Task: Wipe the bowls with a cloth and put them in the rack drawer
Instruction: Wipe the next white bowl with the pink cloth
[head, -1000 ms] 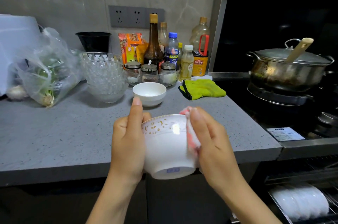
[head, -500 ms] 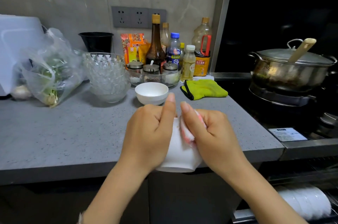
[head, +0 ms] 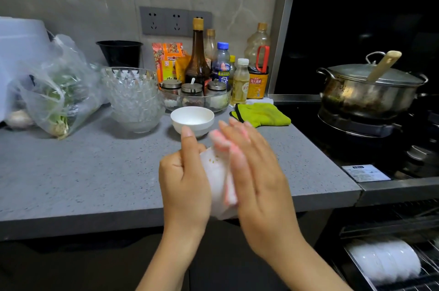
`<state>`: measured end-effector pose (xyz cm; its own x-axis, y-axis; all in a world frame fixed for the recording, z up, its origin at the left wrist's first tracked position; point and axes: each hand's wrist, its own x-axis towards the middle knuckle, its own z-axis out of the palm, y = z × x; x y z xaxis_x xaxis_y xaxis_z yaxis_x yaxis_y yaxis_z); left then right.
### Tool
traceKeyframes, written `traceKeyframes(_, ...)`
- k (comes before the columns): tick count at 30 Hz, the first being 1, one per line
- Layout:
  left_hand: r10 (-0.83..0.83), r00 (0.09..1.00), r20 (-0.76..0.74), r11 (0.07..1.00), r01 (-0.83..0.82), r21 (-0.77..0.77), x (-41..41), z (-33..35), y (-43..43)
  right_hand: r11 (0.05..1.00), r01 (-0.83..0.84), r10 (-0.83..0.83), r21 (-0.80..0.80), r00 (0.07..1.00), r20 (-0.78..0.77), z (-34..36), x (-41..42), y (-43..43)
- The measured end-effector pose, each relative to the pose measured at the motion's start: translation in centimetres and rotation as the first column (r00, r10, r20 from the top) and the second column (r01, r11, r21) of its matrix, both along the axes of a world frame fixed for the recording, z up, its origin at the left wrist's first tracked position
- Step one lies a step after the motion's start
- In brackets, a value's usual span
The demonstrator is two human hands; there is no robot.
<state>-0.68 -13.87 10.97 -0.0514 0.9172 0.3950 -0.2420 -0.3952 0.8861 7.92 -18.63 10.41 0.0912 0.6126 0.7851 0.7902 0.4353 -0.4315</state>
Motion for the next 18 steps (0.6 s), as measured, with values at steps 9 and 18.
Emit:
traceKeyframes(9, -0.36, 0.924, 0.131, 0.917, 0.376, -0.133, -2.1, 0.4, 0.1, 0.88, -0.429, 0.187, -0.206, 0.71, -0.678, 1.7, 1.9, -0.6)
traceKeyframes(18, -0.068, 0.841, -0.536, 0.931, 0.246, 0.268, -2.1, 1.7, 0.9, 0.945, -0.254, 0.176, -0.208, 0.926, -0.333, 2.7, 2.1, 0.2)
